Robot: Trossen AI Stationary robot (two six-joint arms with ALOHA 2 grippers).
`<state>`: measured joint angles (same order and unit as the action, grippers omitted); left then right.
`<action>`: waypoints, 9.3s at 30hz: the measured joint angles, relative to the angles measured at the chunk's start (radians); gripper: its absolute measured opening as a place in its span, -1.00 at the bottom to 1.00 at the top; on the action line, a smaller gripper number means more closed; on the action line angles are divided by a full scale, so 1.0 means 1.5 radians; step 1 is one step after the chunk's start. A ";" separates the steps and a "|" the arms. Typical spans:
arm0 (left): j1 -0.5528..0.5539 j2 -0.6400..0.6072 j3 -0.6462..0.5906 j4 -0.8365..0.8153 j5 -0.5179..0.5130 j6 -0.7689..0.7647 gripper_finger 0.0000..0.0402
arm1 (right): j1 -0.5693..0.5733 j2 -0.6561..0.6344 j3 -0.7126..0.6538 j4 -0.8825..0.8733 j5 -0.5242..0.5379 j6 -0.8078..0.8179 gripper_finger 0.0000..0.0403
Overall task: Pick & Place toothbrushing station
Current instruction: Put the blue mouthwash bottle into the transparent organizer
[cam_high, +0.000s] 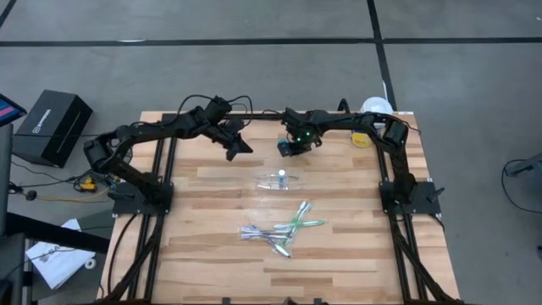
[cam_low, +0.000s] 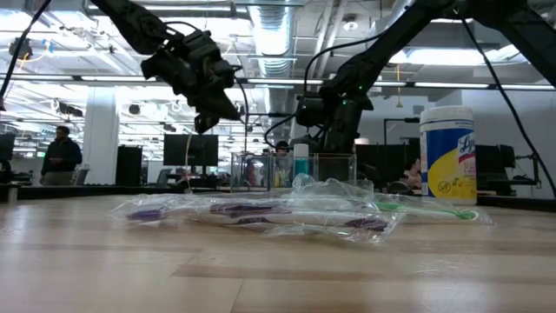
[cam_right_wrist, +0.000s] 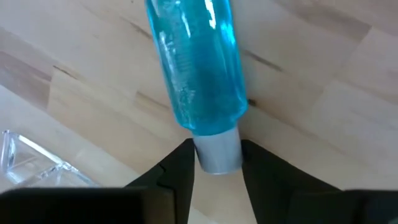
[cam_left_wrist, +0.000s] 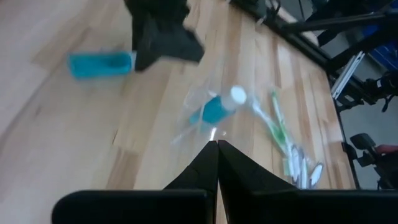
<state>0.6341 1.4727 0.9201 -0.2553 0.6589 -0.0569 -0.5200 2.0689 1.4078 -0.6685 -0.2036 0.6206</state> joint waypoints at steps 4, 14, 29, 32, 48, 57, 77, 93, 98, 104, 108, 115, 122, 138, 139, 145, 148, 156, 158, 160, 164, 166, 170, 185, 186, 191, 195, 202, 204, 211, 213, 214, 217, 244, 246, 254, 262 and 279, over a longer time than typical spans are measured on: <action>0.001 0.000 -0.019 0.000 0.001 -0.002 -1.00 | 0.000 0.000 0.000 0.000 0.005 -0.006 -0.45; 0.000 0.000 -0.020 0.017 0.005 -0.018 -1.00 | -0.001 -0.001 0.000 0.002 0.006 -0.024 -0.61; 0.000 0.000 -0.019 0.104 0.006 -0.039 -1.00 | -0.004 -0.074 0.005 -0.103 -0.021 -0.098 -0.61; -0.001 0.000 0.007 0.106 0.004 -0.039 -1.00 | -0.004 -0.095 0.043 -0.186 -0.023 -0.145 -0.61; -0.055 0.000 0.141 0.106 -0.165 0.162 -1.00 | -0.032 -0.102 0.416 -0.520 -0.127 -0.311 -0.62; -0.131 0.000 0.205 0.105 -0.413 0.499 -0.88 | -0.061 -0.102 0.473 -0.557 -0.161 -0.298 -0.61; -0.172 0.028 0.273 0.031 -0.521 0.575 0.03 | -0.076 -0.101 0.473 -0.558 -0.203 -0.307 -0.60; -0.213 0.067 0.290 0.050 -0.602 0.680 0.00 | -0.067 -0.100 0.473 -0.556 -0.296 -0.309 -0.60; -0.216 0.067 0.319 0.048 -0.601 0.707 -0.03 | -0.063 -0.100 0.473 -0.557 -0.307 -0.304 -0.59; -0.223 0.066 0.341 0.028 -0.574 0.714 -0.07 | -0.055 -0.099 0.473 -0.551 -0.321 -0.300 -0.59; -0.225 0.069 0.342 -0.012 -0.565 0.707 -0.11 | -0.049 -0.099 0.473 -0.538 -0.322 -0.288 -0.59; -0.239 0.064 0.340 -0.045 -0.567 0.698 -0.12 | -0.047 -0.098 0.473 -0.538 -0.329 -0.289 -0.59; -0.245 0.056 0.340 -0.046 -0.580 0.696 -0.11 | -0.046 -0.099 0.473 -0.534 -0.336 -0.292 -0.59; -0.254 0.056 0.373 -0.088 -0.562 0.697 -0.13 | -0.074 -0.100 0.474 -0.527 -0.320 -0.299 -0.59; -0.251 0.056 0.377 -0.086 -0.557 0.697 -0.13 | -0.076 -0.100 0.474 -0.526 -0.320 -0.299 -0.59; -0.239 0.056 0.374 -0.093 -0.524 0.694 -0.14 | -0.078 -0.100 0.474 -0.526 -0.320 -0.299 -0.59; -0.238 0.057 0.372 -0.095 -0.522 0.685 -0.14 | -0.077 -0.100 0.474 -0.525 -0.327 -0.304 -0.59; -0.235 0.087 0.371 -0.097 -0.522 0.660 -0.14 | -0.072 -0.100 0.474 -0.507 -0.340 -0.295 -0.59; -0.231 0.093 0.371 -0.093 -0.522 0.658 -0.14 | -0.072 -0.100 0.473 -0.507 -0.343 -0.292 -0.59; -0.229 0.097 0.371 -0.088 -0.522 0.656 -0.14 | -0.072 -0.100 0.473 -0.507 -0.344 -0.291 -0.59; -0.217 0.107 0.372 -0.083 -0.522 0.638 -0.14 | -0.068 -0.100 0.473 -0.506 -0.351 -0.291 -0.59; -0.209 0.114 0.372 -0.082 -0.523 0.629 -0.14 | -0.066 -0.099 0.473 -0.506 -0.355 -0.291 -0.59; -0.199 0.116 0.371 -0.081 -0.523 0.623 -0.15 | -0.062 -0.100 0.473 -0.501 -0.355 -0.285 -0.59; -0.197 0.117 0.371 -0.078 -0.524 0.623 -0.66 | -0.061 -0.100 0.473 -0.497 -0.355 -0.284 -0.59; -0.197 0.117 0.371 -0.076 -0.524 0.623 -0.66 | -0.061 -0.100 0.473 -0.497 -0.355 -0.284 -0.59; -0.194 0.117 0.371 -0.073 -0.529 0.608 -0.66 | -0.061 -0.100 0.473 -0.487 -0.354 -0.293 -0.54; -0.184 0.114 0.372 -0.054 -0.528 0.565 -0.66 | -0.065 -0.100 0.473 -0.478 -0.354 -0.297 -0.33; -0.158 0.096 0.372 -0.073 -0.528 0.539 -0.66 | -0.080 -0.100 0.531 -0.455 -0.378 -0.305 -0.01; -0.148 0.093 0.373 -0.077 -0.524 0.521 -0.66 | -0.085 -0.100 0.563 -0.440 -0.383 -0.308 0.04; -0.036 0.061 0.371 -0.008 -0.304 0.145 -0.66 | -0.100 -0.118 0.619 -0.300 -0.362 -0.317 0.03; -0.008 0.042 0.371 0.057 -0.255 0.067 -0.66 | -0.101 -0.129 0.617 -0.249 -0.329 -0.328 -0.01; 0.001 0.033 0.369 0.094 -0.236 0.041 -0.66 | -0.099 -0.134 0.618 -0.217 -0.306 -0.339 -0.02; 0.028 0.008 0.369 0.200 -0.170 -0.032 -0.66 | -0.098 -0.141 0.618 -0.123 -0.267 -0.354 -0.07; -0.002 0.030 0.369 0.477 -0.079 -0.214 -0.66 | -0.072 -0.132 0.617 0.276 -0.323 -0.186 -0.27; -0.006 0.033 0.369 0.475 -0.079 -0.214 -0.66 | -0.072 -0.132 0.617 0.279 -0.323 -0.186 -0.28; -0.007 0.032 0.369 0.481 -0.092 -0.214 -0.66 | -0.068 -0.132 0.617 0.280 -0.337 -0.174 -0.32; -0.009 0.032 0.369 0.482 -0.093 -0.214 -0.66 | -0.063 -0.132 0.617 0.281 -0.338 -0.174 -0.32; -0.040 0.054 0.369 0.498 -0.095 -0.228 -0.66 | -0.050 -0.132 0.617 0.280 -0.339 -0.174 -0.33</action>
<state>0.5746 1.5531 1.4738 0.4923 0.5163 -0.3989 -0.5945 1.8702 2.3329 -0.2478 -0.7120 0.3592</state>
